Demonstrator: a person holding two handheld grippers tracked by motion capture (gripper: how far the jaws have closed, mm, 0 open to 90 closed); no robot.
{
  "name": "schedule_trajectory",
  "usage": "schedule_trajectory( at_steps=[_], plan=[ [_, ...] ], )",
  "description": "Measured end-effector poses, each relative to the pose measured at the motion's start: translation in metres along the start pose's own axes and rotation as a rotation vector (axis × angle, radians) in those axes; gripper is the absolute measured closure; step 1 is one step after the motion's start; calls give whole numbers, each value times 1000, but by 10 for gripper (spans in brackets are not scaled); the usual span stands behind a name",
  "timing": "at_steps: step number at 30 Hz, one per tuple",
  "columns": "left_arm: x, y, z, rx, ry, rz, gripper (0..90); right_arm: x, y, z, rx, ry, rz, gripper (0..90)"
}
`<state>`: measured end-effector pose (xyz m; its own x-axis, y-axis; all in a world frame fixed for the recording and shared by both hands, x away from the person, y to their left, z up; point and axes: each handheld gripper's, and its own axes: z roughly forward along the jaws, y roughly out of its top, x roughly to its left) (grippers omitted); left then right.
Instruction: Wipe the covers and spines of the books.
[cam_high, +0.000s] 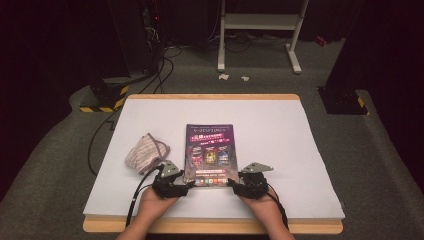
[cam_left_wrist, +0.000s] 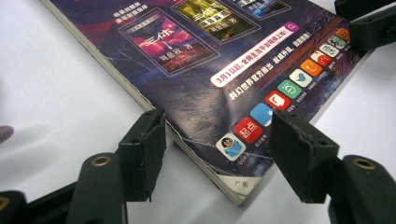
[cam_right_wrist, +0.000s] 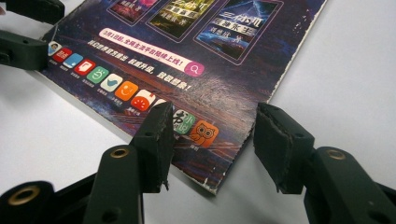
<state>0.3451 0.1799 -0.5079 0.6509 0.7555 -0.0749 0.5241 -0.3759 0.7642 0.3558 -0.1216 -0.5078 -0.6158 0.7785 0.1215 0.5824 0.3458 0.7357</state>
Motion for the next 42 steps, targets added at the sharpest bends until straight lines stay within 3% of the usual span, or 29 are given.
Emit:
schedule_trajectory(
  at_steps=[7, 12, 15, 18, 22, 25, 30, 37, 42],
  plan=[
    [7, -3, -3, -2, -14, -22, 382, 9, -1, 0, 4, 9, -27, 491],
    [3, -2, -2, 0, -20, -5, 381, 6, -2, -2, -3, 17, -22, 493],
    [8, -1, -8, -32, -37, -11, 398, 5, -3, -6, -20, 5, -27, 495],
    [11, -1, -19, -91, -1, 3, 386, 2, -3, -17, -63, -26, -51, 494],
    [16, -1, -31, -108, 78, 44, 350, -6, -5, -25, -100, -64, -64, 478],
    [24, 1, -43, -146, 100, 31, 351, -13, -4, -28, -118, -80, -67, 463],
    [44, -1, -61, -183, 178, 21, 354, -22, -1, -33, -154, -100, -35, 416],
    [82, -8, -84, -211, 282, -51, 320, -26, -5, -35, -167, -116, -21, 354],
    [107, -17, -84, -201, 303, -115, 283, -28, -8, -38, -182, -122, -32, 325]
  ],
)
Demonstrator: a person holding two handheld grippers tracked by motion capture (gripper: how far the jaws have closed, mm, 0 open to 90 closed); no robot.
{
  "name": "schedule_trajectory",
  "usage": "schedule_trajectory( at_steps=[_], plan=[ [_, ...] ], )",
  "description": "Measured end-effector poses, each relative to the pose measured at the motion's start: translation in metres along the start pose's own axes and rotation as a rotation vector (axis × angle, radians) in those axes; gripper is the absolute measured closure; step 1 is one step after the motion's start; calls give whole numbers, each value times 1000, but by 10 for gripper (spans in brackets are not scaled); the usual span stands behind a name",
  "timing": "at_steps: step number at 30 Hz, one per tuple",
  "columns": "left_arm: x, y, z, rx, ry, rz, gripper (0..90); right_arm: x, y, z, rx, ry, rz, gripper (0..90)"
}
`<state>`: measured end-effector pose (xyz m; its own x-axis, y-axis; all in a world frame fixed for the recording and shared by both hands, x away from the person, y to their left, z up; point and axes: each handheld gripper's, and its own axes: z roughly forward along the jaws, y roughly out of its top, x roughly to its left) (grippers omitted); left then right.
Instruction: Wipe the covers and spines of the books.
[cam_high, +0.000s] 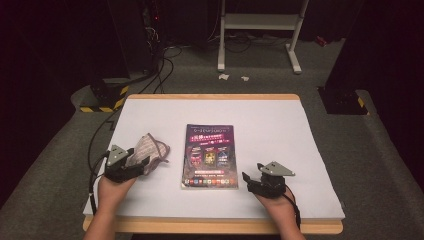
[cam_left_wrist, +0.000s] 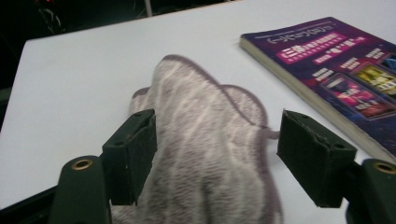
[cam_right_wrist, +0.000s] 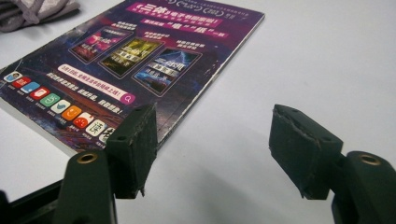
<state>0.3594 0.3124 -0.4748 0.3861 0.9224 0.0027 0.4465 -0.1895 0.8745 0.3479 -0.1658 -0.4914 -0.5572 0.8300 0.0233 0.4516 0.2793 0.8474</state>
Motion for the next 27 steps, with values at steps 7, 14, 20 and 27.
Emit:
schedule_trajectory(
  at_steps=[7, 14, 20, 27],
  plan=[
    [13, -7, 19, 74, -9, -46, 266, -3, -3, -5, -10, -7, 2, 294],
    [11, -12, 37, 171, -24, -32, 297, -3, -7, -7, -7, -14, 5, 274],
    [12, -13, 38, 192, -31, -30, 502, -2, -9, -8, 0, -12, 12, 271],
    [12, -14, 37, 193, -40, -20, 630, 0, -9, -9, 1, -5, 14, 276]
  ],
)
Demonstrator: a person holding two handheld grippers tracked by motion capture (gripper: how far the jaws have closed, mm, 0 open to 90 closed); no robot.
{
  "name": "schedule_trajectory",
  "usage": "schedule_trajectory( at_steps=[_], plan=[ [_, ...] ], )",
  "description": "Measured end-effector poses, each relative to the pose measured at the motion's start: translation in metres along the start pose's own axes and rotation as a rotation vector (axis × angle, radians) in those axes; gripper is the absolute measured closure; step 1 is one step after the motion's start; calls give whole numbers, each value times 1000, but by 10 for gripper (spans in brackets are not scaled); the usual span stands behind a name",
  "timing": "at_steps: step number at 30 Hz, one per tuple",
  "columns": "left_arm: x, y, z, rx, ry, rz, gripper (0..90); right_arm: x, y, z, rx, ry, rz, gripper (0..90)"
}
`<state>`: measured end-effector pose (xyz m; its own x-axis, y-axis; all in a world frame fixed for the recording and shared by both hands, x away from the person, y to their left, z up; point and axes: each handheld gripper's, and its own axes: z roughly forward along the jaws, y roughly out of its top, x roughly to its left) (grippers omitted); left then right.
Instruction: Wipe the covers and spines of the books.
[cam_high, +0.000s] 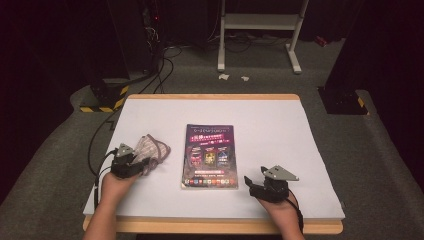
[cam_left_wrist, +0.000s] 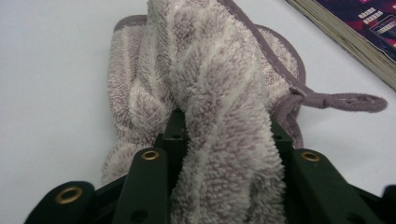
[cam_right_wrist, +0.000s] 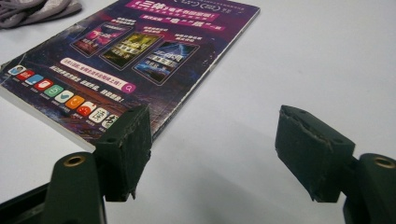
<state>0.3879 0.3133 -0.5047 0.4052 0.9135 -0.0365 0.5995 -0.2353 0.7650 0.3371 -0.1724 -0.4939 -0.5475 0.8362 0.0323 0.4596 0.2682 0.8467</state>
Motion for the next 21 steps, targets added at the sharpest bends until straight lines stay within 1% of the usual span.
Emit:
schedule_trajectory(
  at_steps=[3, 5, 7, 9, 11, 13, 14, 17, 18, 19, 20, 21],
  plan=[
    [-1, 0, -2, -10, 8, 5, 644, 1, 0, 0, -2, 5, -3, 288],
    [-3, 1, -3, -25, 17, 18, 654, 1, 0, -1, -3, 4, -7, 289],
    [-4, 1, -6, -58, 10, 11, 657, 0, -1, 0, -6, 2, -5, 289],
    [-4, 3, -11, -100, 6, 1, 659, 1, -1, -1, -8, -12, -19, 289],
    [-6, 5, -17, -138, -11, -9, 659, 1, -1, -2, -18, -16, -22, 290],
    [-8, 6, -24, -174, -22, -13, 659, 0, -1, -3, -24, -15, -16, 290],
    [-10, 8, -27, -189, -35, -14, 659, -1, -1, -3, -25, -13, -12, 290],
    [-17, 12, -35, -240, -65, -17, 659, -2, -1, -4, -30, -17, -14, 290],
    [-20, 14, -38, -255, -81, -18, 658, -2, -1, -4, -32, -18, -14, 292],
    [-24, 16, -39, -264, -96, -15, 658, -3, -1, -5, -36, -19, -10, 294],
    [-28, 17, -41, -274, -104, -1, 658, -3, -1, -5, -39, -22, -11, 294],
    [-32, 18, -42, -278, -109, 4, 658, -4, -1, -5, -40, -24, -10, 294]
  ],
)
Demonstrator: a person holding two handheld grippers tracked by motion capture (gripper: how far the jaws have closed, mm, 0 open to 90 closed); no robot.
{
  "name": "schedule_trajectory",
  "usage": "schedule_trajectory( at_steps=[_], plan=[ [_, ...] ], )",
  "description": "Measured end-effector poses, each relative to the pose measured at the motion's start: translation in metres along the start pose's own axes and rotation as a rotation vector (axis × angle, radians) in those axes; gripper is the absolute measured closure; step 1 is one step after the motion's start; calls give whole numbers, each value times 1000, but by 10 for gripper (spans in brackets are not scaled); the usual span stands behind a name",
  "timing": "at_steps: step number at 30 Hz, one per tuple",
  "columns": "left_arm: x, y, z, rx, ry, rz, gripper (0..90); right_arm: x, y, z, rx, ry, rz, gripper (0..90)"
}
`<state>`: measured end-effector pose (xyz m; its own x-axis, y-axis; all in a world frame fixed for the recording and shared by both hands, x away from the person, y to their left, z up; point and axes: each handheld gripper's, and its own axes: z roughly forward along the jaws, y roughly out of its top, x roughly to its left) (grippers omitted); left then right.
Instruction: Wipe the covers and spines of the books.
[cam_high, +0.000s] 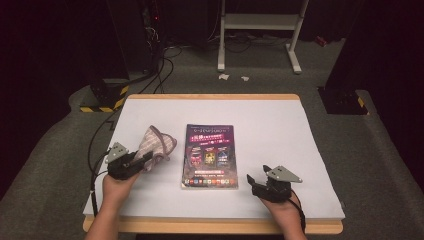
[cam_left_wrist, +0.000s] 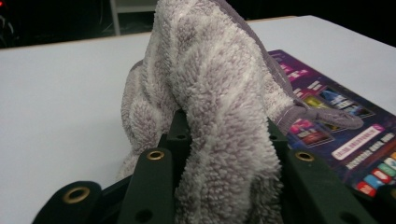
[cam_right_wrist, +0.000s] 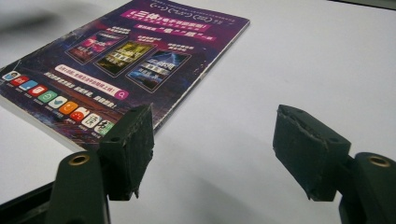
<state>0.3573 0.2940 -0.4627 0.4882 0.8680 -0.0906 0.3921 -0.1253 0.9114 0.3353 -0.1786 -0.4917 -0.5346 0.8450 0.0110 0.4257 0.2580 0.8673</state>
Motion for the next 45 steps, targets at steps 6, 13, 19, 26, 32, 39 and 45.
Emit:
schedule_trajectory(
  at_steps=[6, 13, 19, 26, 32, 39, 45],
  plan=[
    [-25, 4, 3, -15, -70, 37, 658, -4, -1, -1, 0, -8, 9, 293],
    [-63, 2, 20, 46, -163, 120, 656, -4, -1, -1, -1, -13, 5, 296],
    [-87, -10, 38, 134, -189, 192, 653, -4, -1, 0, -1, -11, 5, 296],
    [-94, -21, 53, 204, -182, 208, 650, -4, 0, -1, -2, -12, 6, 296],
    [-100, -19, 61, 207, -184, 216, 648, -7, 2, 1, -1, -16, 13, 298],
    [-110, -16, 72, 218, -198, 215, 645, -10, 6, 4, -9, -22, 20, 304],
    [-127, -13, 82, 224, -203, 229, 640, -9, 6, 6, 11, -21, 7, 307]
  ],
)
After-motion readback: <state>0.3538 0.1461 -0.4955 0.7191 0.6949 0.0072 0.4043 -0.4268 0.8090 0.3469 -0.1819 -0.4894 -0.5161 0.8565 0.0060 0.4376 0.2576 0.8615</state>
